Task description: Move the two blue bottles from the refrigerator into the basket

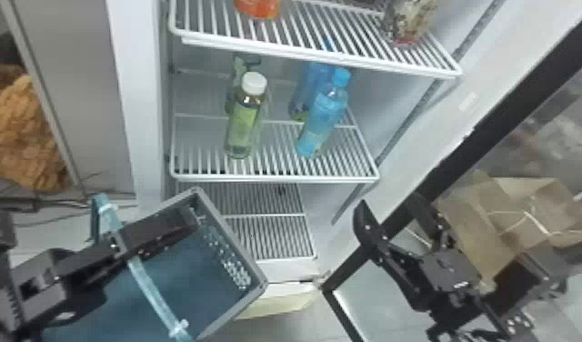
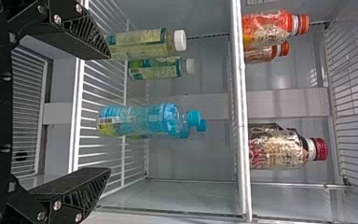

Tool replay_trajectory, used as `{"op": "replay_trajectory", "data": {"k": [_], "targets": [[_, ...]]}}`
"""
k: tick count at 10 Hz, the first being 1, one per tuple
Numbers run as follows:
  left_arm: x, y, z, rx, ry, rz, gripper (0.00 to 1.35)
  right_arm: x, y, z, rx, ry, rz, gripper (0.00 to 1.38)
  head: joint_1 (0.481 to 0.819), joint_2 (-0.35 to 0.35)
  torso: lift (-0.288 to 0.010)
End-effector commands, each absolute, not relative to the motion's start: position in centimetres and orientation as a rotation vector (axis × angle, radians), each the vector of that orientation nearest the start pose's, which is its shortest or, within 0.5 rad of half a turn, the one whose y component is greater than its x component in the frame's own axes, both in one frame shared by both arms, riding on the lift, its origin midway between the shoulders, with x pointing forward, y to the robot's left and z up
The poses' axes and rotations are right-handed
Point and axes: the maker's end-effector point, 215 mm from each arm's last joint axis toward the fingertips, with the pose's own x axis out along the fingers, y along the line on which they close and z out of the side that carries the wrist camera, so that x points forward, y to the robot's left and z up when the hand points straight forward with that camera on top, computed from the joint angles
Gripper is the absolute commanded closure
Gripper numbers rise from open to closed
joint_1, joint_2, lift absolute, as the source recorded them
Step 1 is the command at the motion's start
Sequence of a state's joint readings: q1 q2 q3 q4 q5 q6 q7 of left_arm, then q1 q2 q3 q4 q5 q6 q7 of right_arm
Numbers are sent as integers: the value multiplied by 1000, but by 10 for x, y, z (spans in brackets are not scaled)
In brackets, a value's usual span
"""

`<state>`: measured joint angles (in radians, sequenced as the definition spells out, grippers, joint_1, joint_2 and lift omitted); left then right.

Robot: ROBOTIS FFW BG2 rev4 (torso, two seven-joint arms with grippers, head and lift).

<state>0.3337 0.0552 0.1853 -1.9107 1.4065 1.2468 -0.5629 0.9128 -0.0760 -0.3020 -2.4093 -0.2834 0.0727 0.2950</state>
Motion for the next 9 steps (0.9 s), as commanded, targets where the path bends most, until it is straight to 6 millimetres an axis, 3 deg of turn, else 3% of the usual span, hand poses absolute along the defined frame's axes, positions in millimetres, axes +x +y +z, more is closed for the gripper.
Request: {"op": "replay_trajectory", "data": {"k": [1,9], "targets": [[317,33,-289,-1449,610,-1133,1188,344,-293,-303,26,103,144,200,695,-350,-216],[317,32,-290,-1456,612,-1132,1188,420,-302,-338,40,74,124,186,695,-350,-216]]}}
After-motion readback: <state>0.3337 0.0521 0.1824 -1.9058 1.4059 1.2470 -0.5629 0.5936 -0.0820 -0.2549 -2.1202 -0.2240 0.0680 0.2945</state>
